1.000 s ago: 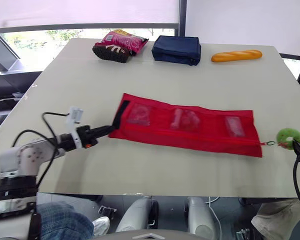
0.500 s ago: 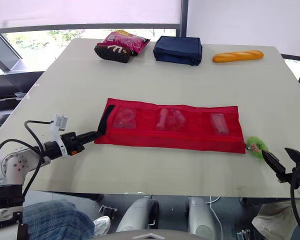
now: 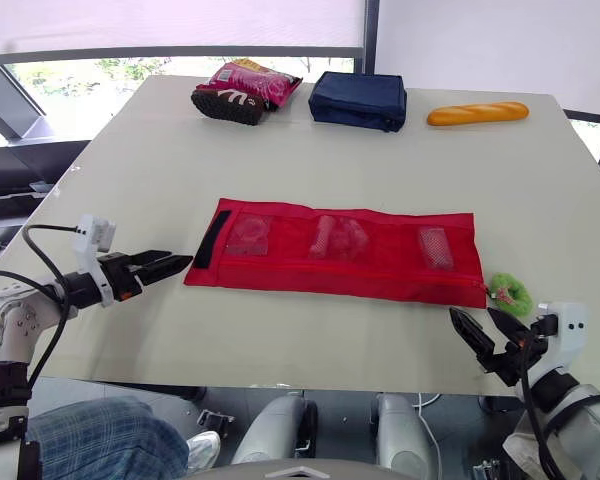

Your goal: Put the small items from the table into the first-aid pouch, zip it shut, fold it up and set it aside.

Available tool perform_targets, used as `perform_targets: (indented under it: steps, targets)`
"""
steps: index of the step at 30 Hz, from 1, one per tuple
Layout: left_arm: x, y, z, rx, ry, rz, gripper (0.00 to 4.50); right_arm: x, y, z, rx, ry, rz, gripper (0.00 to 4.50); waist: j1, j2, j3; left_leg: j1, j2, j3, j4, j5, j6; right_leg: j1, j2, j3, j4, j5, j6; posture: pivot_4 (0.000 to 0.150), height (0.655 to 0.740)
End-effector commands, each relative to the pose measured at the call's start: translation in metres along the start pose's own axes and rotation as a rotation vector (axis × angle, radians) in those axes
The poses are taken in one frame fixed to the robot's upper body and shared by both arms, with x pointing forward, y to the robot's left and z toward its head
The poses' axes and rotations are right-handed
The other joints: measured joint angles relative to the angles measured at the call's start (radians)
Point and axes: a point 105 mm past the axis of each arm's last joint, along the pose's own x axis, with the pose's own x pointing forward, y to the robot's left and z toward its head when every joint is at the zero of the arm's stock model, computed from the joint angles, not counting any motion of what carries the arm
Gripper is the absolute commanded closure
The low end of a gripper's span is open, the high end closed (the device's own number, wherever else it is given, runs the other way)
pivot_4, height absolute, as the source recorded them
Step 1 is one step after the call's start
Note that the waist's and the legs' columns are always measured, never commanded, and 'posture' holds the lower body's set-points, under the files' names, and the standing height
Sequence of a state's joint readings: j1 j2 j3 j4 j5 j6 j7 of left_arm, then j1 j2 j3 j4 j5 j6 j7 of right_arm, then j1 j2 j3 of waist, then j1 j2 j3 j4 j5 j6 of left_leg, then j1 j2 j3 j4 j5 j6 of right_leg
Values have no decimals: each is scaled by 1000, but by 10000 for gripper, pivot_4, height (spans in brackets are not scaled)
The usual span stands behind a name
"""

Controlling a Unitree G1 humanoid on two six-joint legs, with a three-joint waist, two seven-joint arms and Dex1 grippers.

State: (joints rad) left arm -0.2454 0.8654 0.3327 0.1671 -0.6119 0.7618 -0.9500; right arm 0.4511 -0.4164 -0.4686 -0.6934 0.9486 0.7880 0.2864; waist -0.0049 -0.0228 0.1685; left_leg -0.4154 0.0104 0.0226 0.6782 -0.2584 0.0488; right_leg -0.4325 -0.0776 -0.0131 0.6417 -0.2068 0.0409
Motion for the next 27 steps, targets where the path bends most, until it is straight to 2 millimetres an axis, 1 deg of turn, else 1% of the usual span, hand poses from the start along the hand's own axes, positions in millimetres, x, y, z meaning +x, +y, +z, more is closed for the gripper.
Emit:
perform_targets:
  steps: [1,3,5,8,9,10,11,13,14,16,18,19,21,24,27]
  targets:
    - [-4,-35,49,197,-86,-168,2031,0,-10,1,-46,10,-84,0,6,0,0,0,0,0,0,0,0,0,-2,-3,0,0,0,1500,7164]
    - [-3,-69,66,284,-100,-323,2031,1,-18,0,-67,19,-117,0,16,0,1,-1,0,0,0,0,0,0,-2,-4,0,0,0,1500,7164]
    - [-2,-88,74,322,-105,-405,2031,1,-21,-1,-69,21,-129,0,19,1,1,-1,0,0,0,0,0,0,-2,-4,0,0,0,1500,7164]
    - [-3,-133,87,441,-88,-603,2031,9,-30,0,-56,7,-165,0,19,1,2,0,-1,1,0,0,0,0,0,-5,0,0,0,1500,7164]
    - [-3,-141,88,467,-78,-641,2031,11,-32,0,-50,2,-174,0,18,1,2,0,-1,0,0,0,0,0,4,-7,0,0,0,1500,7164]
    - [-3,-145,89,478,-72,-657,2031,12,-33,0,-46,-1,-179,0,15,1,2,0,-1,1,0,0,0,0,6,-6,0,0,0,1500,7164]
    - [-5,-152,90,492,-65,-698,2031,14,-33,0,-45,1,-181,0,13,1,3,1,-1,1,0,0,0,0,7,-4,0,0,1,1500,7164]
    - [-8,-174,93,532,-64,-810,2031,20,-31,-1,-4,-9,-167,0,12,1,2,1,-1,2,0,0,0,0,8,-3,1,-2,3,1500,7164]
    - [-8,-182,95,548,-66,-850,2031,23,-30,-1,15,-18,-159,0,13,-1,2,1,0,1,0,0,0,0,9,-3,1,-2,3,1500,7164]
    - [-8,-190,96,569,-69,-896,2031,28,-25,-1,53,-34,-131,0,12,-1,2,1,0,0,1,0,0,1,11,-2,1,-2,4,1500,7164]
    - [-7,-193,97,590,-69,-910,2031,32,-20,-1,90,-52,-111,0,8,-1,2,1,0,0,1,0,0,1,13,1,1,-2,4,1500,7164]
    - [-6,-195,97,595,-70,-917,628,34,-17,0,105,-59,-97,2606,4,-1,2,1,0,0,1,0,0,2,14,3,1,-2,4,1500,7164]
    - [-6,-196,97,598,-72,-930,0,36,-12,0,123,-71,-76,7697,-2,-1,2,1,0,0,1,0,0,2,15,4,2,-2,4,1500,7164]
    - [-6,-195,99,604,-78,-935,0,37,-10,2,155,-95,-67,20925,-9,-1,3,1,0,-1,1,0,0,1,16,4,2,-2,4,1500,7164]
    - [-7,-195,100,605,-86,-941,0,37,-6,4,200,-124,-46,35813,-8,0,3,1,0,0,1,0,0,1,16,4,2,-2,4,1500,7164]
